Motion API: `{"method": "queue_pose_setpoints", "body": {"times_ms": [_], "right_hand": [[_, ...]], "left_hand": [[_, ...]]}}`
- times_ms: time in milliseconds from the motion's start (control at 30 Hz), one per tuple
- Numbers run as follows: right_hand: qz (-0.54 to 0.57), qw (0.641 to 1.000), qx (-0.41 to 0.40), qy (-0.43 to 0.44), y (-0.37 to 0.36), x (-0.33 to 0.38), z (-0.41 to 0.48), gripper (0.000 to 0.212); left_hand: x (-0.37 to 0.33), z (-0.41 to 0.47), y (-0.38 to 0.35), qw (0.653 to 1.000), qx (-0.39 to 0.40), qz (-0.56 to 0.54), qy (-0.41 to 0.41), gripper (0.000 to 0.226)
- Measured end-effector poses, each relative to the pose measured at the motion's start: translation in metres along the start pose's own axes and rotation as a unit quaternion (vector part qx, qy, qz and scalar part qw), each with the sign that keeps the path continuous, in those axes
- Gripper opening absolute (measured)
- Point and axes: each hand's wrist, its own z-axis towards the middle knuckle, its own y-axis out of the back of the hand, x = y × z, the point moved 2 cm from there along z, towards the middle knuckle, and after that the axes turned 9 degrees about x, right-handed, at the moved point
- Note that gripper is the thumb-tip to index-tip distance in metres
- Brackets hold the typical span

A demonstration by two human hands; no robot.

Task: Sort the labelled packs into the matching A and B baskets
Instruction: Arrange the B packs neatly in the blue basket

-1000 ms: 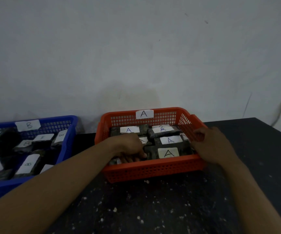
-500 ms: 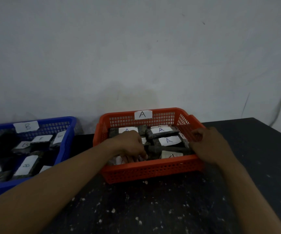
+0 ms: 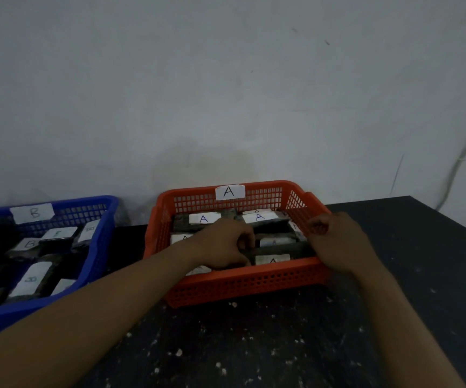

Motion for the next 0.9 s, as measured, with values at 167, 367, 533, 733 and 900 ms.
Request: {"method": "queue_pose_setpoints", "body": {"times_ms": [167,367,533,733,900], "right_hand": [[0.006,1.0,0.013,-0.007,-0.001,0.0,0.0,0.043],[0.012,1.0,0.014,-0.008,0.0,0.001,0.0,0.04],[0.004,1.0,0.004,-0.004,-0.002,-0.001,0.001,0.038],[-0.002,1.0,-0.001,-0.007,-0.003,-0.002,0.002,0.043],[-0.004,1.0,-0.003,0.0,-0.004,-0.005,0.004,0.041]], "left_hand": [[0.009,-0.004,0.006,0.998,0.004,-0.056,0.016,0.034],[0.008,0.005,0.002,0.998,0.035,-0.034,0.049,0.037],[0.006,0.008,0.005,0.998,0.047,-0.026,0.033,0.046],[-0.006,0.01,0.005,0.997,-0.013,0.063,-0.044,0.052],[-0.015,0.018,-0.002,0.977,0.033,0.194,-0.085,0.05]]}}
